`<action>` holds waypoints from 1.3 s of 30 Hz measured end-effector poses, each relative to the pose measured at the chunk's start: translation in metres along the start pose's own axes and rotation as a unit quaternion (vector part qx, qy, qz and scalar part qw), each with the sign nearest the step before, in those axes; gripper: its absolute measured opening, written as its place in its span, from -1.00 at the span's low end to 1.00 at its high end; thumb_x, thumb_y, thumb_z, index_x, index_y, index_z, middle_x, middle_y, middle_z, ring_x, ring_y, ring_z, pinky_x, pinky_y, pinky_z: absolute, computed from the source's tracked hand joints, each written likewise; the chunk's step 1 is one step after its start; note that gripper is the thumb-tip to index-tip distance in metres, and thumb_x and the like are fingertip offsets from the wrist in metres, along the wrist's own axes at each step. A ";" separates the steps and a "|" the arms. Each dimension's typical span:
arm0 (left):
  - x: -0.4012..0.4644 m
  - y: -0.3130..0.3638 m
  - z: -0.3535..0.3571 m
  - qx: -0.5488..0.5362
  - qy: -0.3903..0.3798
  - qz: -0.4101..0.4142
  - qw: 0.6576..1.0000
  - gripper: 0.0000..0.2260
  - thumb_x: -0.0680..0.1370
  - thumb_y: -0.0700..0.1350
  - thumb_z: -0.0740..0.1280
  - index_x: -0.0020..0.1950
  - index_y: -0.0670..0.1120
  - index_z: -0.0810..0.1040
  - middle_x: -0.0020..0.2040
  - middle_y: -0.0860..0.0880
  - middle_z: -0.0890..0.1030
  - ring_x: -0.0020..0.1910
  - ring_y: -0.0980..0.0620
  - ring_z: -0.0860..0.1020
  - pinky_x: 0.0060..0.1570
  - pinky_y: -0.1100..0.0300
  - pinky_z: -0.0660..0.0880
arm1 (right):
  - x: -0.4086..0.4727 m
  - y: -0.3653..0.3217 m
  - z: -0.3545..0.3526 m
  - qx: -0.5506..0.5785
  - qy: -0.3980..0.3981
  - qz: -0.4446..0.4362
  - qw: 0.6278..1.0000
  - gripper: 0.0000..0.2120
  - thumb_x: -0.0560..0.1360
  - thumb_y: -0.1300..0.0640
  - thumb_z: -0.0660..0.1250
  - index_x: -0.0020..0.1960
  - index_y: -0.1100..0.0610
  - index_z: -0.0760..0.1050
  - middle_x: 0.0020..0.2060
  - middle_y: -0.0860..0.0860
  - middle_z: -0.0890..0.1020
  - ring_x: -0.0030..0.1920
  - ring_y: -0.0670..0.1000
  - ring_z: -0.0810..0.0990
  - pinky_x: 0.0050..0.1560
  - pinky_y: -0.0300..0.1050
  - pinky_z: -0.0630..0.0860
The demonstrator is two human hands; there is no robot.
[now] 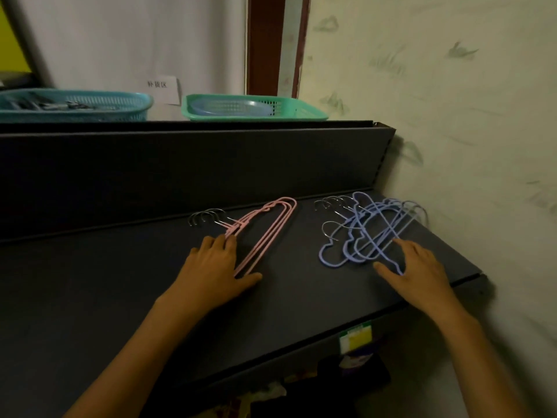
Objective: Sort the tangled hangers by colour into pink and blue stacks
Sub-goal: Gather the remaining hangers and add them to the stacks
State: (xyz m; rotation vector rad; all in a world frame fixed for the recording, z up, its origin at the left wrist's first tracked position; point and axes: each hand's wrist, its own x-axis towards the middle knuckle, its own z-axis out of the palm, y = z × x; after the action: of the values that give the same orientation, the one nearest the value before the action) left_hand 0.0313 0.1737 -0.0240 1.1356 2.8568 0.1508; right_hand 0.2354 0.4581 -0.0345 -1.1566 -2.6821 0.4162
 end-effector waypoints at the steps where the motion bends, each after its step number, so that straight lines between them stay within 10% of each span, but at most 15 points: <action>1: 0.005 0.006 0.002 0.003 -0.001 -0.014 1.000 -0.16 0.41 0.42 0.15 0.50 -0.08 0.08 0.48 -0.10 0.18 0.42 -0.11 0.19 0.36 -0.08 0.21 | 0.005 0.005 -0.001 0.006 -0.017 0.002 1.000 -0.24 0.44 -0.28 0.26 0.50 0.05 0.12 0.46 0.07 0.24 0.42 0.15 0.22 0.39 0.14 0.23; 20: -0.016 0.012 0.011 -0.190 0.071 -0.172 0.964 -0.32 0.39 -0.03 0.47 0.44 -0.03 0.25 0.34 -0.11 0.39 0.28 -0.09 0.37 0.24 -0.04 0.38 | 0.011 0.020 -0.001 0.207 -0.086 -0.286 0.932 -0.52 0.46 -0.10 0.35 0.34 -0.20 0.32 0.14 -0.15 0.49 0.09 -0.17 0.48 0.12 -0.13 0.50; 29: -0.018 0.022 0.019 -0.122 0.093 -0.181 0.971 -0.22 0.38 0.21 0.41 0.48 -0.03 0.17 0.41 -0.11 0.31 0.33 -0.09 0.31 0.31 -0.03 0.29 | 0.049 0.006 -0.003 0.224 -0.042 -0.380 0.897 -0.61 0.46 0.11 0.39 0.28 -0.04 0.45 0.14 -0.07 0.53 0.13 -0.16 0.50 0.17 -0.17 0.49; 39: -0.003 0.027 0.020 -0.100 0.109 -0.195 0.969 -0.25 0.42 0.28 0.29 0.49 -0.02 0.15 0.41 -0.10 0.33 0.35 -0.09 0.31 0.30 -0.04 0.29 | 0.161 0.013 -0.020 0.033 -0.201 -0.313 0.928 -0.07 0.14 -0.35 0.47 0.43 -0.16 0.23 0.45 -0.12 0.26 0.43 -0.03 0.22 0.43 0.03 0.22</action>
State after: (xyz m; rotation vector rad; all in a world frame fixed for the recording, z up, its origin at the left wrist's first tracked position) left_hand 0.0537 0.1919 -0.0409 0.5348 3.0945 0.5566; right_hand 0.1404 0.5884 -0.0100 -0.1513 -3.1395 0.6724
